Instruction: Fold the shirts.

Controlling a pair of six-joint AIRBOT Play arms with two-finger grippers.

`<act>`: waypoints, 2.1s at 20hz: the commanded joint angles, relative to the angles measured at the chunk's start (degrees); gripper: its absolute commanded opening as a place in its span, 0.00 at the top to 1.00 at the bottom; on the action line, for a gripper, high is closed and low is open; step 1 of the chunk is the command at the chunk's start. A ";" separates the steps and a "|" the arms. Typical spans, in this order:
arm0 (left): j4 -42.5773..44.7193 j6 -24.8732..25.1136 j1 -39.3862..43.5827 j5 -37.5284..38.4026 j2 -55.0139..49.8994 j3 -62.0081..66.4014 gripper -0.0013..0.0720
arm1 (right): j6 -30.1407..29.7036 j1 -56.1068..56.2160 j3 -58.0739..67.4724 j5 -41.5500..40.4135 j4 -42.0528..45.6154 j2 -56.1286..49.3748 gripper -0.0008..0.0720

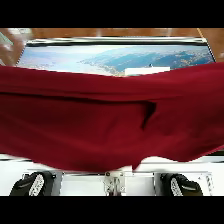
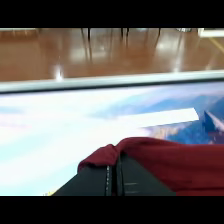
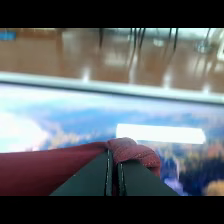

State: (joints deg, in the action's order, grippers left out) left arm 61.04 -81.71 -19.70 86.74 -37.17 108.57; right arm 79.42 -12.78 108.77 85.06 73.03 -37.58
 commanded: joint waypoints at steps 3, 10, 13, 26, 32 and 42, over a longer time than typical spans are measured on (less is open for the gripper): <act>1.20 0.26 -0.02 3.34 0.02 -17.84 0.93 | 4.46 0.09 -0.96 21.22 -2.67 -12.72 0.89; 1.38 4.79 0.02 -14.95 -10.91 -45.42 0.93 | 5.75 13.97 -12.04 0.37 7.34 -40.15 0.89; -0.17 6.36 0.28 -23.74 -23.45 -45.46 0.93 | 9.22 16.09 -12.04 -17.07 10.95 -51.69 0.89; -7.72 7.78 7.87 -51.84 -49.05 -44.76 0.93 | 15.54 16.09 -12.07 -40.04 10.43 -69.53 0.89; -7.67 7.78 7.91 -48.30 -50.58 -44.74 0.93 | 17.90 16.04 -12.04 -31.26 11.52 -70.66 0.89; 8.22 1.86 7.93 -28.17 -51.21 -44.76 0.93 | 20.46 16.09 -17.88 -5.79 10.80 -68.83 0.89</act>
State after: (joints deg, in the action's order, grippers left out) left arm 65.06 -77.71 -11.79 54.11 -87.96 63.83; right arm 98.24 3.25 93.73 75.33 85.19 -106.50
